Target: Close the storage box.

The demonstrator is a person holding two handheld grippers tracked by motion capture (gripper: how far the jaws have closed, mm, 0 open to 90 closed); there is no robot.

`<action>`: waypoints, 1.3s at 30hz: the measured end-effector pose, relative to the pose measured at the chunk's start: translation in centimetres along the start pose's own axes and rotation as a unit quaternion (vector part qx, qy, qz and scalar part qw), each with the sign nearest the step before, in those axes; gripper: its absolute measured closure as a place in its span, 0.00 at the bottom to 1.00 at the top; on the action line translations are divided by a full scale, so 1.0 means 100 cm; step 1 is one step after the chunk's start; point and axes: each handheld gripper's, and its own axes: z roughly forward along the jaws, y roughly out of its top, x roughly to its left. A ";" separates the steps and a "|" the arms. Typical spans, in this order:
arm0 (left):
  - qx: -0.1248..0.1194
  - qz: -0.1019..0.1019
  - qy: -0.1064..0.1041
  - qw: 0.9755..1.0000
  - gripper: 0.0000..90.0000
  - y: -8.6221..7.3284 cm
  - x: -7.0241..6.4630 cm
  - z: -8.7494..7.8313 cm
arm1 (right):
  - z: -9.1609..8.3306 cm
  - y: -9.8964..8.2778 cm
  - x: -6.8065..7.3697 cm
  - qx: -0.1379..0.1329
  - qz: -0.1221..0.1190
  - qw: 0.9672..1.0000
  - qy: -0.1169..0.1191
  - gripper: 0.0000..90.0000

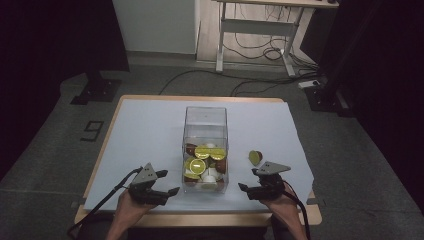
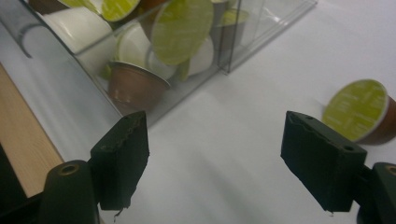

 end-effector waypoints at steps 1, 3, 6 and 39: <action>0.001 0.001 0.000 1.000 0.25 0.001 -0.001 0.001 | 0.000 0.002 0.002 0.000 -0.002 1.000 0.003 0.26; 0.000 0.002 -0.001 1.000 0.25 0.002 -0.001 0.002 | 0.001 0.004 0.004 -0.003 -0.005 1.000 0.008 0.25; 0.000 0.003 -0.001 1.000 0.25 0.003 -0.002 0.003 | 0.003 0.007 0.007 -0.005 -0.010 1.000 0.012 0.24; 0.008 0.005 0.018 1.000 0.28 0.010 -0.002 0.019 | 0.016 0.020 0.023 -0.004 -0.029 0.999 0.036 0.26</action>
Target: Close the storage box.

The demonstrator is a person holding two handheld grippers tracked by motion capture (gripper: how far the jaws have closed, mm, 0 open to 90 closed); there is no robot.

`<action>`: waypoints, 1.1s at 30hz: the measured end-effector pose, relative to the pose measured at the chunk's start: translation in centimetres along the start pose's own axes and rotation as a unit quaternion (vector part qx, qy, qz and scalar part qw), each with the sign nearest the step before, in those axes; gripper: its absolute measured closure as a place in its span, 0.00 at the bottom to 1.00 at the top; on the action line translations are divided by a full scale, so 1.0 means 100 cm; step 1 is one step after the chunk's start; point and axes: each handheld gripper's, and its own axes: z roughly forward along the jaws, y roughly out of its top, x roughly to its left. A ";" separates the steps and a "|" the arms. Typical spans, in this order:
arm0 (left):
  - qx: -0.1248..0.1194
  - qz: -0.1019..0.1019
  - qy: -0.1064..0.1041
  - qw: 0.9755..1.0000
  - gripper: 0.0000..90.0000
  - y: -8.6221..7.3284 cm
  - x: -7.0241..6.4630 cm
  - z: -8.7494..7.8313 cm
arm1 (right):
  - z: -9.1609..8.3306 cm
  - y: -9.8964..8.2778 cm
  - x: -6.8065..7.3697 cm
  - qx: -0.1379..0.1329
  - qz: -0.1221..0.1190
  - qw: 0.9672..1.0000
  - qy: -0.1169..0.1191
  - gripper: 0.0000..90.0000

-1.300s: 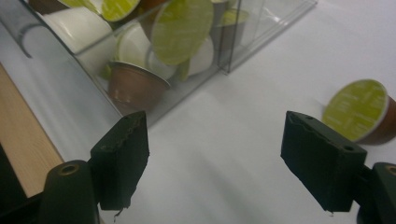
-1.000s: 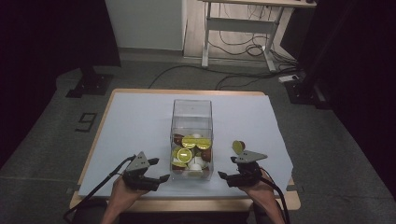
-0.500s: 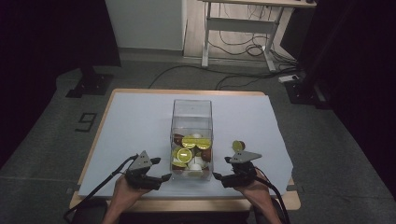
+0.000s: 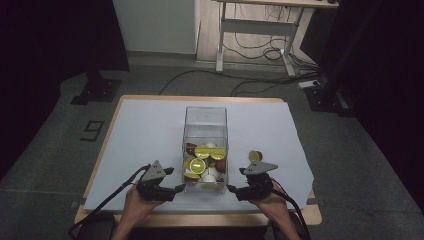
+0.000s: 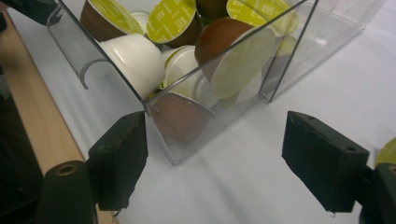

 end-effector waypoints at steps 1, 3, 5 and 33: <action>0.000 0.000 0.004 1.000 0.29 0.000 0.000 0.000 | 0.000 0.000 0.000 0.001 0.000 1.000 -0.004 0.26; -0.001 -0.002 0.012 1.000 0.31 0.001 0.002 -0.001 | 0.001 0.000 -0.001 0.003 0.001 1.000 -0.010 0.27; -0.001 -0.004 0.010 1.000 0.33 0.001 0.003 0.000 | 0.001 0.000 -0.003 0.002 0.003 1.000 -0.031 0.32; -0.009 -0.003 -0.001 1.000 0.43 0.005 0.005 0.002 | 0.008 0.008 0.003 0.001 -0.002 1.000 -0.012 0.32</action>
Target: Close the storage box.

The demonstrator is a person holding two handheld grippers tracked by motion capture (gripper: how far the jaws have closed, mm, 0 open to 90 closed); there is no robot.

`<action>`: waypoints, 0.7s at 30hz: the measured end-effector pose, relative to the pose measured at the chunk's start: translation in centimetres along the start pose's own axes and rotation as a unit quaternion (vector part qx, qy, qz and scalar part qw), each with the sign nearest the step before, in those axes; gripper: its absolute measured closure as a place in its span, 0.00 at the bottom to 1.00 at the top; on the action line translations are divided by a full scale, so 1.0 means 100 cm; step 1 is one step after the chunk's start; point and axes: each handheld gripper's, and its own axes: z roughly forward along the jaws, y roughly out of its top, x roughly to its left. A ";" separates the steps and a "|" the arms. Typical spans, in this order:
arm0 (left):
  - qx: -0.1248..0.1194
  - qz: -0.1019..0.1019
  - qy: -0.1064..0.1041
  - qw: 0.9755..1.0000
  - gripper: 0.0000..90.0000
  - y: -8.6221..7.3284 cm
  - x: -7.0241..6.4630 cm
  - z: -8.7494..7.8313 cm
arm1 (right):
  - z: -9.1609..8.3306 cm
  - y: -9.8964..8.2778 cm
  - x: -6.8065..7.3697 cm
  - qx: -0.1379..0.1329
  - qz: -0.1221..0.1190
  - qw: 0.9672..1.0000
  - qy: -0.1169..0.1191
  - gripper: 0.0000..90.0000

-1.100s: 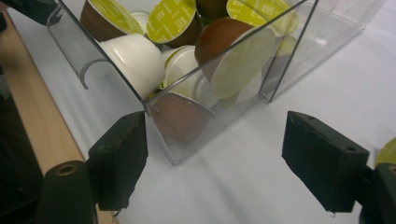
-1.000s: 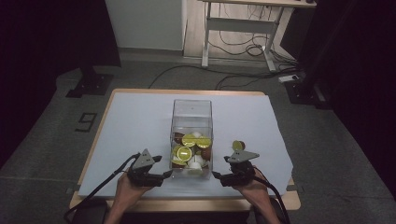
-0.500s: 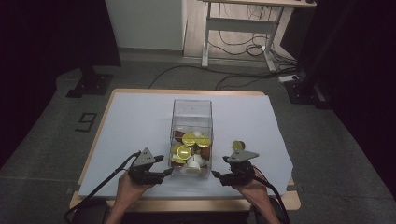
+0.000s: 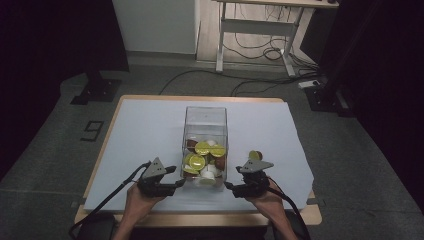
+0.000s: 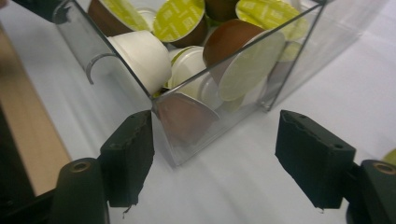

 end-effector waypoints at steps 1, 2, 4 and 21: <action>0.000 -0.001 0.000 1.000 0.43 0.000 0.000 0.000 | 0.000 0.001 -0.001 0.000 0.002 1.000 -0.006 0.33; -0.001 -0.001 0.001 1.000 0.43 0.000 0.001 0.000 | 0.000 0.001 -0.002 0.000 0.003 1.000 -0.008 0.33; -0.001 -0.004 0.002 1.000 0.43 0.001 0.002 0.001 | 0.001 0.002 -0.005 0.001 0.009 1.000 -0.006 0.33; -0.004 -0.014 0.007 1.000 0.58 0.003 0.011 0.010 | 0.009 0.007 -0.011 0.004 0.009 1.000 -0.025 0.45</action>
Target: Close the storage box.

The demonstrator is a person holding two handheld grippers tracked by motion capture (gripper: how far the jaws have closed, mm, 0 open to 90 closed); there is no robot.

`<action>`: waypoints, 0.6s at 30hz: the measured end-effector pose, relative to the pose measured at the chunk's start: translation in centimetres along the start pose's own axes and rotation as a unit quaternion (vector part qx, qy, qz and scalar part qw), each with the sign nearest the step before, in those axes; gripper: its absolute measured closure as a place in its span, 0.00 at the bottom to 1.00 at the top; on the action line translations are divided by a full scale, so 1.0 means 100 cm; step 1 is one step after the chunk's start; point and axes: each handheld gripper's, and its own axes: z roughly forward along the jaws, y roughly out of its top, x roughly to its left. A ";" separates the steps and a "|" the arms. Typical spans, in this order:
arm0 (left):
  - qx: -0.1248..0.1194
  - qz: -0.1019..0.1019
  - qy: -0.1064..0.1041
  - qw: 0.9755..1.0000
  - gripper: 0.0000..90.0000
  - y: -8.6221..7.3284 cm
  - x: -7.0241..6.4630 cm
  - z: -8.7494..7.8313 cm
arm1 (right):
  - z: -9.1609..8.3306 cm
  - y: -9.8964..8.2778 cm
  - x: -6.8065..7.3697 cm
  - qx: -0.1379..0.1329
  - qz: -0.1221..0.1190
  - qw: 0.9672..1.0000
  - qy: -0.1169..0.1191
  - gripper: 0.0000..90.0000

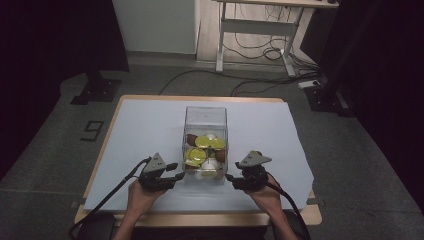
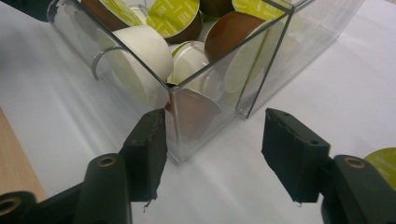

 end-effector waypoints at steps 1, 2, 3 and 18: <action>0.001 0.000 -0.002 1.000 0.58 0.000 0.000 0.000 | 0.000 0.000 -0.001 0.000 0.001 1.000 0.001 0.46; 0.002 0.001 -0.003 1.000 0.59 0.001 0.000 0.001 | 0.001 0.001 -0.001 0.000 0.002 1.000 0.004 0.46; 0.002 0.002 -0.003 1.000 0.60 0.001 0.000 0.001 | 0.001 0.001 -0.001 0.001 0.002 1.000 0.005 0.47; 0.003 0.000 0.004 1.000 0.71 0.008 0.004 0.007 | 0.008 0.008 -0.005 0.006 0.007 1.000 0.006 0.59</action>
